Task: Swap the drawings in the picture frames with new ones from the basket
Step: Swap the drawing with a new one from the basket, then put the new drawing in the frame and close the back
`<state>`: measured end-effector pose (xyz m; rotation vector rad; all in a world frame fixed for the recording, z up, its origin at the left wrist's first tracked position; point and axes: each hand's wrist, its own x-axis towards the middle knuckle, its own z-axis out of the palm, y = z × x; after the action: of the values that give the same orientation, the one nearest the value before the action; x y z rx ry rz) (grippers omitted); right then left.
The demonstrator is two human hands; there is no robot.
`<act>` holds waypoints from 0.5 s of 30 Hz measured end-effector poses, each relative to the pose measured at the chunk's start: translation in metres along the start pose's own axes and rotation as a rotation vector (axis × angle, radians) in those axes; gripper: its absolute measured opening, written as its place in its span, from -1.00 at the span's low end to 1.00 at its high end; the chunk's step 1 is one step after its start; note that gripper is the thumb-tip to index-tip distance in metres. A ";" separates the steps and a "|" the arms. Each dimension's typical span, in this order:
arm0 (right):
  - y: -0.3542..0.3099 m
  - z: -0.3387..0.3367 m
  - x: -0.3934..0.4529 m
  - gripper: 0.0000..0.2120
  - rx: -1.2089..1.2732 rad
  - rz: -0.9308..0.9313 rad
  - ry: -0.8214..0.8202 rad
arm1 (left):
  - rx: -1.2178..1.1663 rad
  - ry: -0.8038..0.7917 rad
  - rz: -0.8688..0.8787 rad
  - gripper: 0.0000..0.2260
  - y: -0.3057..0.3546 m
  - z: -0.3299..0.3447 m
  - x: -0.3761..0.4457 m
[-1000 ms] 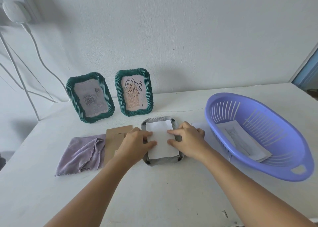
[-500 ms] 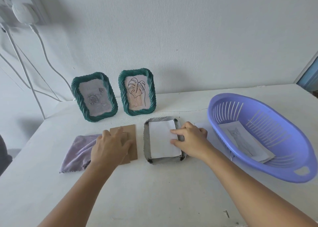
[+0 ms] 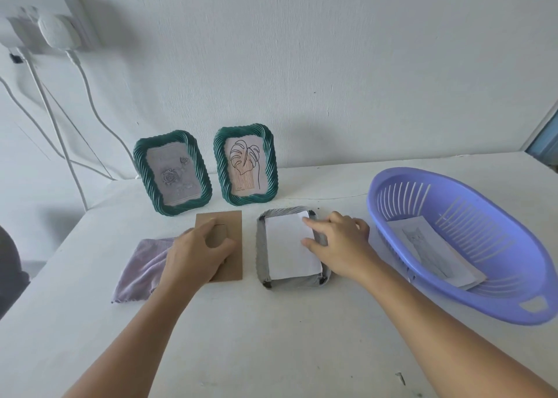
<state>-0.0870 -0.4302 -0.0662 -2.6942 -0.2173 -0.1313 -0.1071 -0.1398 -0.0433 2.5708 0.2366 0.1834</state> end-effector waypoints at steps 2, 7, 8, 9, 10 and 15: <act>-0.008 -0.007 0.001 -0.53 0.026 -0.021 0.057 | -0.042 0.034 0.016 -0.49 0.004 -0.005 0.002; -0.043 -0.020 0.008 -0.49 0.316 -0.103 0.043 | -0.225 0.085 0.068 -0.42 0.038 -0.014 0.001; -0.050 -0.021 0.009 -0.47 0.408 -0.096 -0.001 | -0.247 0.083 0.080 -0.41 0.045 -0.013 0.000; -0.055 -0.021 0.009 -0.46 0.512 -0.080 -0.048 | -0.266 0.076 0.087 -0.39 0.051 -0.011 0.000; -0.058 -0.021 0.009 -0.45 0.609 -0.062 -0.085 | -0.280 0.066 0.094 -0.37 0.057 -0.009 0.000; -0.059 -0.022 0.008 -0.45 0.849 -0.062 -0.092 | -0.327 0.048 0.169 -0.49 0.072 0.006 -0.002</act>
<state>-0.0909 -0.3853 -0.0212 -1.8493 -0.3010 0.0603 -0.0987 -0.2036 -0.0101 2.2613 0.0038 0.3190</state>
